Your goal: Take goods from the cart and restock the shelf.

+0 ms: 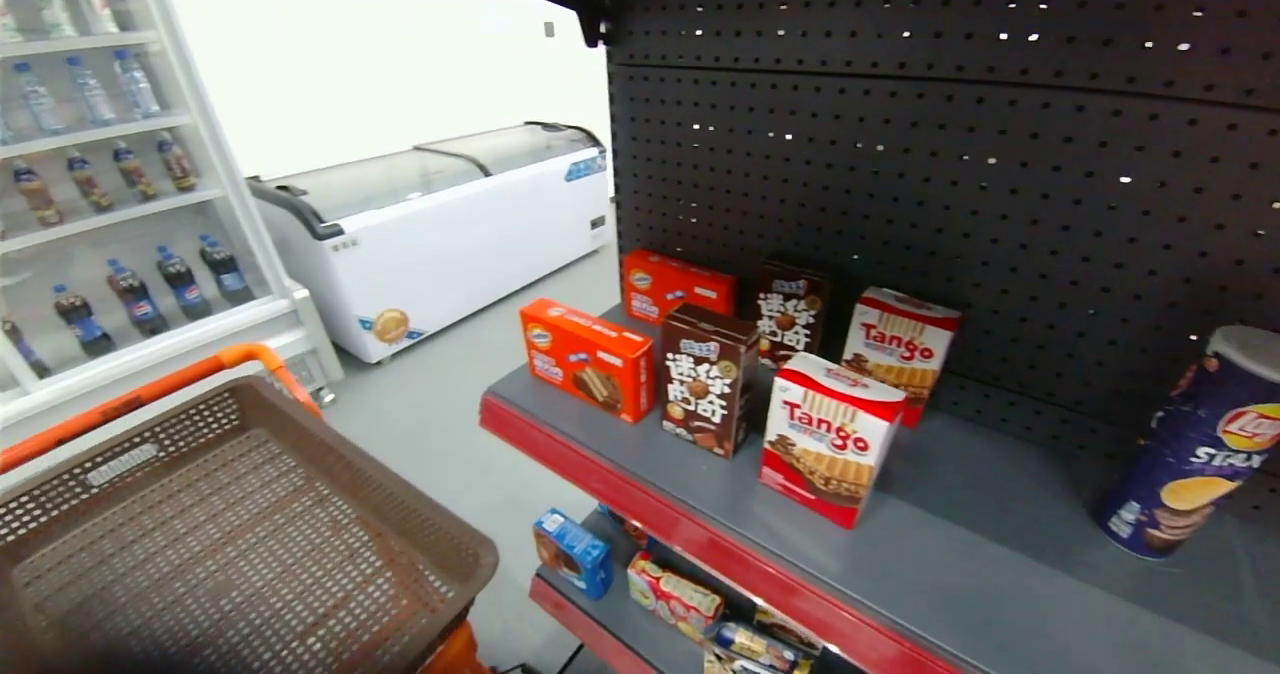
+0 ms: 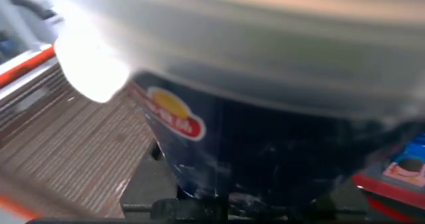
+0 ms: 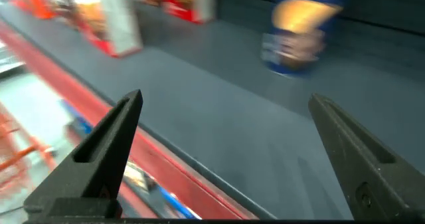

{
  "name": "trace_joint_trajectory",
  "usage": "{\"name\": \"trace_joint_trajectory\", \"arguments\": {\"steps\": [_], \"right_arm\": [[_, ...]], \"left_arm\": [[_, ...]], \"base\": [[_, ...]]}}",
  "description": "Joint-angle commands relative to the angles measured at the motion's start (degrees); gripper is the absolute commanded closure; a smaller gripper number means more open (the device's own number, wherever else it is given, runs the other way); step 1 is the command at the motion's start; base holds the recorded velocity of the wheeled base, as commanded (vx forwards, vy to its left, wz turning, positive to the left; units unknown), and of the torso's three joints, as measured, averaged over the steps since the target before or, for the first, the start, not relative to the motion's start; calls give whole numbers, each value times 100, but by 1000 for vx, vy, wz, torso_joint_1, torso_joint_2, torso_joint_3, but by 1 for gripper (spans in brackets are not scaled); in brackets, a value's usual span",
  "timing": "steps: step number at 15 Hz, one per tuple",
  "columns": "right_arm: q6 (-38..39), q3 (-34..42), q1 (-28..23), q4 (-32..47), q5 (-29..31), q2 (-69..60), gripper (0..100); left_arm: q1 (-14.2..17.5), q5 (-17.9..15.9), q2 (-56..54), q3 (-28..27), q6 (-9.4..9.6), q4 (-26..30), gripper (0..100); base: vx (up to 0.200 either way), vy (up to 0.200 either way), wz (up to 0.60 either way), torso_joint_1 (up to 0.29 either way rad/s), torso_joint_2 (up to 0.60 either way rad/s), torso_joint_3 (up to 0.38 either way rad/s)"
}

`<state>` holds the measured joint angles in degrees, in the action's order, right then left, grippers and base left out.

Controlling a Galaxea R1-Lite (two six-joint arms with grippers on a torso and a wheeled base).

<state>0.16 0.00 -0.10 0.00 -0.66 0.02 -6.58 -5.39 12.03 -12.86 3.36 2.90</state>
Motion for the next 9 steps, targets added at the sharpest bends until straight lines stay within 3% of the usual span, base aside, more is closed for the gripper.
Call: {"name": "trace_joint_trajectory", "arguments": {"steps": [1,9], "right_arm": [[2,0,1,0,-4,-2,0],[2,0,1,0,-4,-2,0]], "left_arm": [[-10,-6,36,-6,-2,0,100],[-10,3,27,3,-2,0,100]], "base": [[0,0,-600,2,7,-2],[0,0,-600,3,0,3]]}}
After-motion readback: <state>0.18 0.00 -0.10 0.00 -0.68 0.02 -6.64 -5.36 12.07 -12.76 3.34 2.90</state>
